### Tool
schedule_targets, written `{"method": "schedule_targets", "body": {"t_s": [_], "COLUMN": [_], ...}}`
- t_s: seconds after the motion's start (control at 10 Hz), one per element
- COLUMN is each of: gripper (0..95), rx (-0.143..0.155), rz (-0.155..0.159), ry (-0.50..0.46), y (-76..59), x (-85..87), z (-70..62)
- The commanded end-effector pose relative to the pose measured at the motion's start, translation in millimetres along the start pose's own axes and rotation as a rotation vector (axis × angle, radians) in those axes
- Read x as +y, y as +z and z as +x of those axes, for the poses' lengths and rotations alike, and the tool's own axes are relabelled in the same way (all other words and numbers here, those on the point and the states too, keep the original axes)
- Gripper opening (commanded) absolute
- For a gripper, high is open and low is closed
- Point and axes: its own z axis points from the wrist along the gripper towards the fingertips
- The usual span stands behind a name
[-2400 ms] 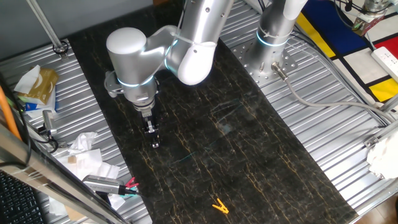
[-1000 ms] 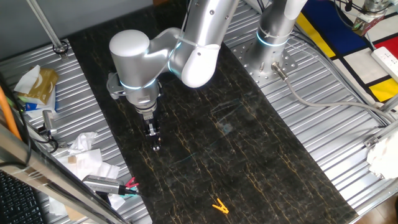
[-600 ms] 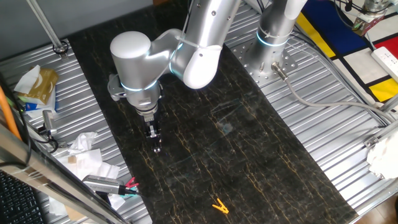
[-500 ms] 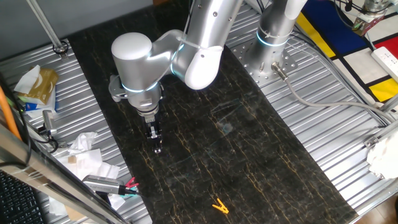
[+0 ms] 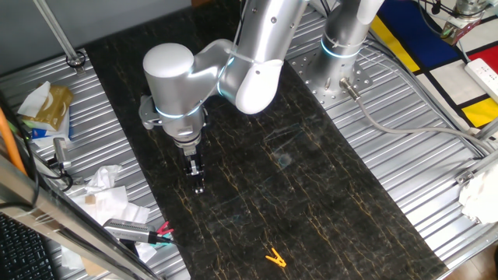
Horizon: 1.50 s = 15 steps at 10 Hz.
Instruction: Use the gripper to push the small block from left to right
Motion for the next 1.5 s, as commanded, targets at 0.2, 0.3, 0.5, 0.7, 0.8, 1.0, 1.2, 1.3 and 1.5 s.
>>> {"method": "schedule_targets", "body": {"t_s": [0.2,0.3,0.5,0.7,0.8,1.0,1.2,1.3,1.5], "gripper": [76.0,76.0,76.0,76.0,76.0,76.0,76.0,76.0,76.0], "rx": [0.003,0.003,0.003,0.002,0.002,-0.003,-0.008,-0.008,-0.013], "rz": [0.0,0.0,0.0,0.002,0.003,0.005,0.006,0.005,0.005], "ry": [0.0,0.0,0.0,-0.002,-0.002,-0.008,-0.011,-0.011,-0.014], "y": [-0.8,-1.0,-1.1,-1.0,-0.7,0.8,1.0,0.9,1.6], "x": [2.4,3.3,3.5,3.5,3.4,1.4,0.2,0.0,-2.0], "z": [-0.4,-0.4,-0.4,-0.4,-0.5,-0.3,-0.5,-0.7,-0.2]}}
